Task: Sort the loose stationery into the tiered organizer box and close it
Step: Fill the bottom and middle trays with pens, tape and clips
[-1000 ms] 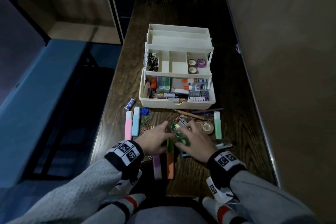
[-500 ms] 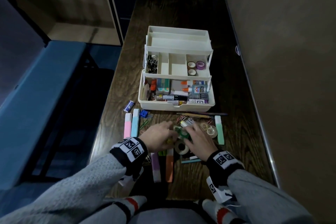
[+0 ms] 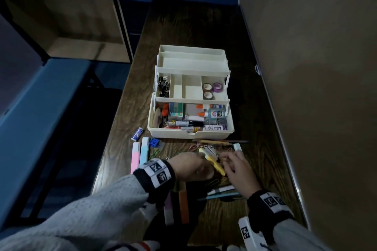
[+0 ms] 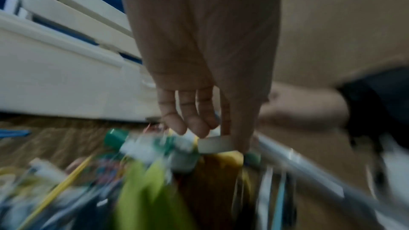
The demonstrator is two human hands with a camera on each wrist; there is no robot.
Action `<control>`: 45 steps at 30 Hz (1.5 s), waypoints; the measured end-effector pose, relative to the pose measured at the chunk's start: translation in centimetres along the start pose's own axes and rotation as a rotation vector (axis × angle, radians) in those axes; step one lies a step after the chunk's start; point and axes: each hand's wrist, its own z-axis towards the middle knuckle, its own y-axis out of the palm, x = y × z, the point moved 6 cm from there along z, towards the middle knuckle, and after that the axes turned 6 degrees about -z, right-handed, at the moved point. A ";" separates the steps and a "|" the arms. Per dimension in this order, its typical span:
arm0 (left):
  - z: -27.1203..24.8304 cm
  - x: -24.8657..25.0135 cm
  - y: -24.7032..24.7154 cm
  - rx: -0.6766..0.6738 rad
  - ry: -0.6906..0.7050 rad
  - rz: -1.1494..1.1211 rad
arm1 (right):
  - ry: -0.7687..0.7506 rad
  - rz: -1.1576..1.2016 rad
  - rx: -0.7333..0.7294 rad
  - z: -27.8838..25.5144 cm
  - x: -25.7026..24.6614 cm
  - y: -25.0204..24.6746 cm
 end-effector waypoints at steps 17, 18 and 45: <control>12.6 -4.9 -15.6 0.403 -0.239 0.234 | 0.096 0.000 -0.112 -1.6 3.4 -1.2; 12.7 -5.0 -15.8 0.393 -0.238 0.300 | 0.095 0.000 -0.107 -1.6 3.5 -1.4; 13.9 -6.4 -16.0 0.388 -0.288 0.445 | 0.077 -0.018 -0.087 -1.0 3.2 -2.1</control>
